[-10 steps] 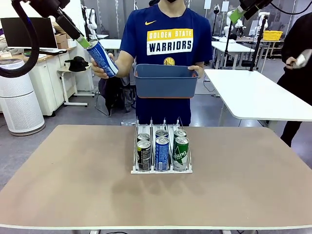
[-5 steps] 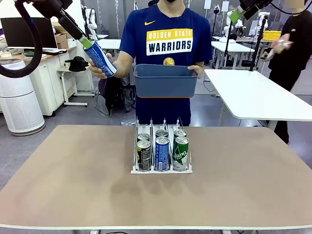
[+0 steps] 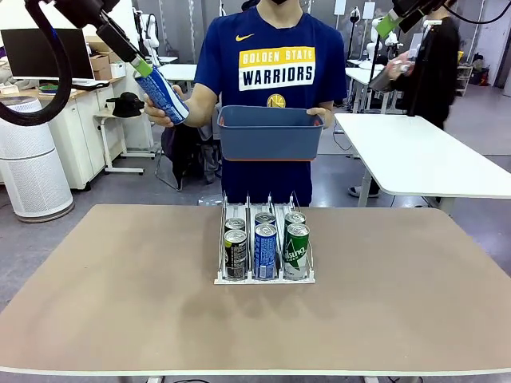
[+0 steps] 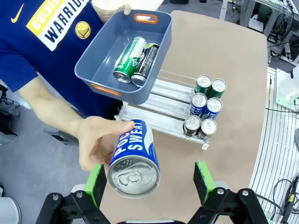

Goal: Fill the beverage cans into the dispenser.
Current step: Pick up the Ionic drink handed by the human.

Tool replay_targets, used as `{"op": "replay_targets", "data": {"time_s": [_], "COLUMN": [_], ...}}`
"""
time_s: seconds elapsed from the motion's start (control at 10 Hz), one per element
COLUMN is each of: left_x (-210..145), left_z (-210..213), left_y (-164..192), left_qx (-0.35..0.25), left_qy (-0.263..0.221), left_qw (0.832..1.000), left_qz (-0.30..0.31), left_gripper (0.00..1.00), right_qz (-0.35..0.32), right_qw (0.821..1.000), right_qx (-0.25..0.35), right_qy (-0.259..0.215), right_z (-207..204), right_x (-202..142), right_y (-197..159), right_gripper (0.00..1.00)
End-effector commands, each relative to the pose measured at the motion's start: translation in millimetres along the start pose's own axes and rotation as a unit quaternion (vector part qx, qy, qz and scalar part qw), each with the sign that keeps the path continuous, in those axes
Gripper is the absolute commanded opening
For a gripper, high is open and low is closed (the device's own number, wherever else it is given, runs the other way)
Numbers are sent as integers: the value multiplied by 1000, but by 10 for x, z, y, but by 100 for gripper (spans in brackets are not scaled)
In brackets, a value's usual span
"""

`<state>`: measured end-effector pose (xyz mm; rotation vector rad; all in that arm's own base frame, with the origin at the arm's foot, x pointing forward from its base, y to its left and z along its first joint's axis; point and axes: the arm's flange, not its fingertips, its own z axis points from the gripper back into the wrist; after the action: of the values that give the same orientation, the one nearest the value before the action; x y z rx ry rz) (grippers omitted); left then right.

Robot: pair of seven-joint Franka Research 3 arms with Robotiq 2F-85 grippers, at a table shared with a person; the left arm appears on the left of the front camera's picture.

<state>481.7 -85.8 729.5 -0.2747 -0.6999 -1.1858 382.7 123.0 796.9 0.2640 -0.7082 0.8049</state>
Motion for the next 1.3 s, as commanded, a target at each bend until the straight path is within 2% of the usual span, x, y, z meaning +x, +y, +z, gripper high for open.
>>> {"op": "replay_targets", "data": {"time_s": [0.0, 0.6, 1.2], "left_x": [-30, -161, -198], "left_z": [-39, -156, -280], "left_y": [132, 253, 323], "left_qx": [-30, -50, -42], "left_qy": [-8, -10, -1], "left_qw": [1000, 999, 999], "left_qz": [-5, -1, -2], "left_gripper": [100, 100, 100], "right_qz": [-7, -7, -7], "right_qw": [1000, 1000, 1000], "right_qx": [8, 8, 8], "right_qy": [-5, -5, -5], "right_z": [-7, -7, -7], "right_x": [1, 1, 1], "right_y": [5, 5, 5], "right_gripper": [100, 100, 100]}}
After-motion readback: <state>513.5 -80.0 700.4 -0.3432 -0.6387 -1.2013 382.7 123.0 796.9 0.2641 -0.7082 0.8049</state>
